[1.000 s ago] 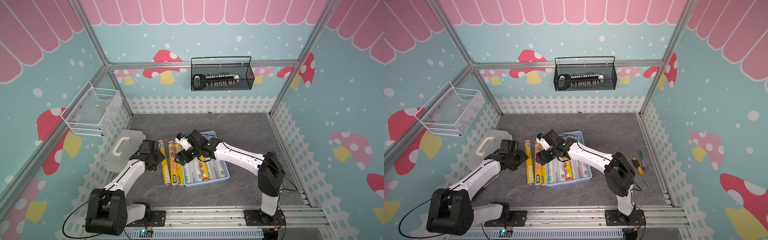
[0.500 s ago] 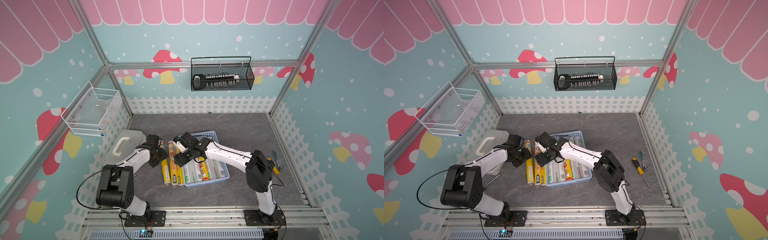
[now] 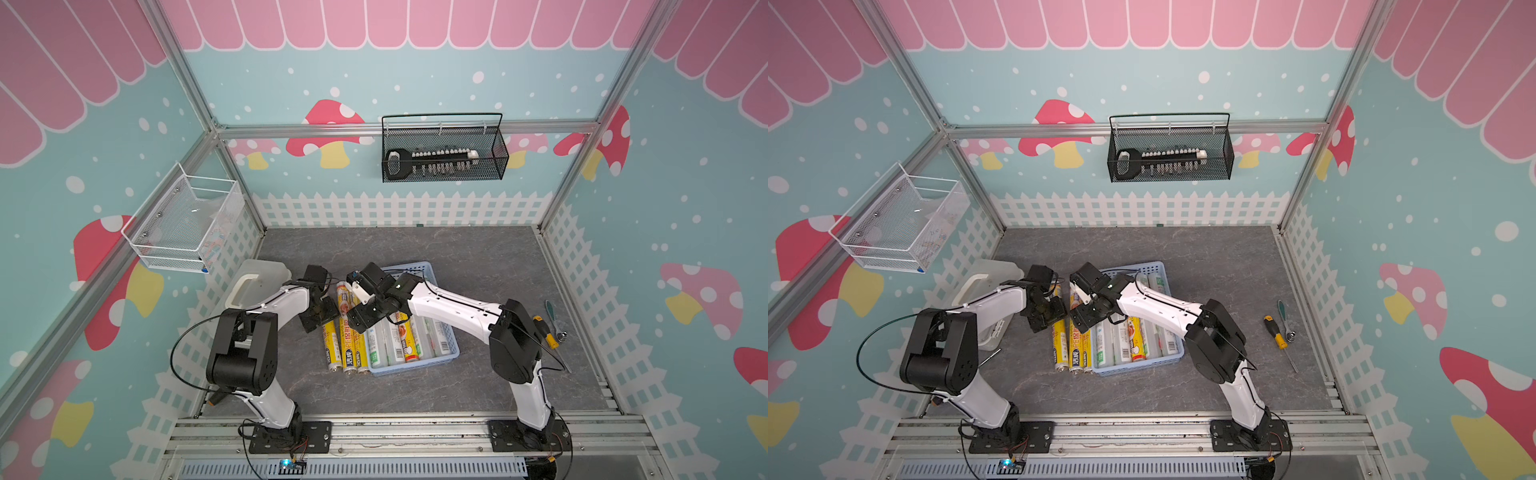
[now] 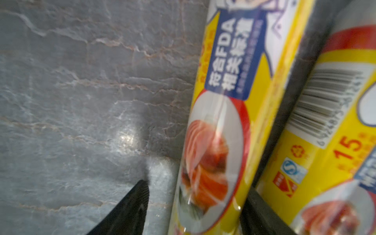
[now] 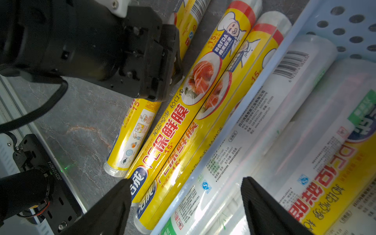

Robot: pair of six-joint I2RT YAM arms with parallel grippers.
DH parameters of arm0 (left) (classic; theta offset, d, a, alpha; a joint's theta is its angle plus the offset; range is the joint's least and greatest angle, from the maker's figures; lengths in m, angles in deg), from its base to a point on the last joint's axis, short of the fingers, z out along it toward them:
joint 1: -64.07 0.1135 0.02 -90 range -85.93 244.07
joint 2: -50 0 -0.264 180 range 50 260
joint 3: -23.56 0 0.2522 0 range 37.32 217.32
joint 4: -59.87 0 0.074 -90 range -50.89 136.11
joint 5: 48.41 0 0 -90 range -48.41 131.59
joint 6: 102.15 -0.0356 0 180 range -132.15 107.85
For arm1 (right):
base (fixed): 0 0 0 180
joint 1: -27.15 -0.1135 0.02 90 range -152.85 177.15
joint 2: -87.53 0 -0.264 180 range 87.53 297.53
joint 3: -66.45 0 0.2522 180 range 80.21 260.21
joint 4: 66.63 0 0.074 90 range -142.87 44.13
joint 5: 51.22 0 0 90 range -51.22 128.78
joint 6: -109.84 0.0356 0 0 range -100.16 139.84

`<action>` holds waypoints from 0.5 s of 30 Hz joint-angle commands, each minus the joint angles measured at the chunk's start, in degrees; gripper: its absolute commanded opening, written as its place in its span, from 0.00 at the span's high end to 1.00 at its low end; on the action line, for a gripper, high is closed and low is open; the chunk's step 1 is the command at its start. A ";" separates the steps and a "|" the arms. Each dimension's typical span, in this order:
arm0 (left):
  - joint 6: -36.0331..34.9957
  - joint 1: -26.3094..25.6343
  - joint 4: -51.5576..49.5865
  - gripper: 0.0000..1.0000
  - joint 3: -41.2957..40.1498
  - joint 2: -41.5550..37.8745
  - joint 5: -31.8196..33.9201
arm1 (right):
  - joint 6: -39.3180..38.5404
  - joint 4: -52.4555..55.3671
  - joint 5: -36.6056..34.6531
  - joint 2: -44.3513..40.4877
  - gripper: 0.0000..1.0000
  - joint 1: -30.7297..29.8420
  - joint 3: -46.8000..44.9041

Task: Put the plastic wrap into the basket
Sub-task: Pick up the plastic wrap from the center of the board.

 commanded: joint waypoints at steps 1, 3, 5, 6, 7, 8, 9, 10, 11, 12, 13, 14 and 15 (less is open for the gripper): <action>-1.90 -1.85 -4.58 0.31 2.17 2.16 6.76 | -0.59 1.48 -0.77 1.31 0.13 -0.67 1.09; -1.85 -2.29 -4.98 0.33 2.44 2.82 7.67 | -0.61 1.57 -0.92 1.27 0.13 -0.72 1.09; -1.72 -2.39 -5.04 0.34 2.32 3.35 7.72 | -0.59 1.74 -0.95 1.16 0.13 -0.72 1.09; -1.72 -2.40 -5.17 0.36 2.39 3.75 7.71 | -0.59 1.68 -0.94 1.20 0.13 -0.64 1.09; -1.72 -2.44 -5.26 0.37 2.40 3.95 7.84 | -0.58 1.82 -0.96 1.24 0.13 -0.68 1.09; -1.72 -2.49 -5.26 0.39 2.30 4.12 7.95 | -0.50 1.92 -1.10 1.12 0.13 -0.67 1.01; -1.72 -2.47 -5.28 0.41 2.31 4.19 8.06 | -0.50 1.93 -1.18 1.04 0.13 -0.67 1.02; -1.65 -2.49 -5.36 0.43 2.31 4.15 8.30 | -0.42 2.01 -1.37 1.00 0.13 -0.59 0.92; -1.64 -2.44 -5.38 0.47 2.23 3.99 8.41 | -0.33 2.01 -1.76 0.79 0.13 -0.64 0.84; -1.64 -2.49 -5.43 0.51 2.16 3.50 8.41 | -0.33 1.96 -2.05 0.59 0.13 -0.63 0.73; -1.55 -2.49 -5.38 0.54 2.03 2.80 8.49 | -0.33 1.94 -2.28 0.35 0.13 -0.63 0.61; -1.55 -2.49 -5.37 0.58 1.94 1.83 8.48 | -0.33 1.99 -2.63 0.14 0.13 -0.56 0.49; -1.63 -2.49 -5.44 0.60 1.86 0.80 8.51 | -0.33 1.94 -2.91 -0.28 0.13 -0.63 0.27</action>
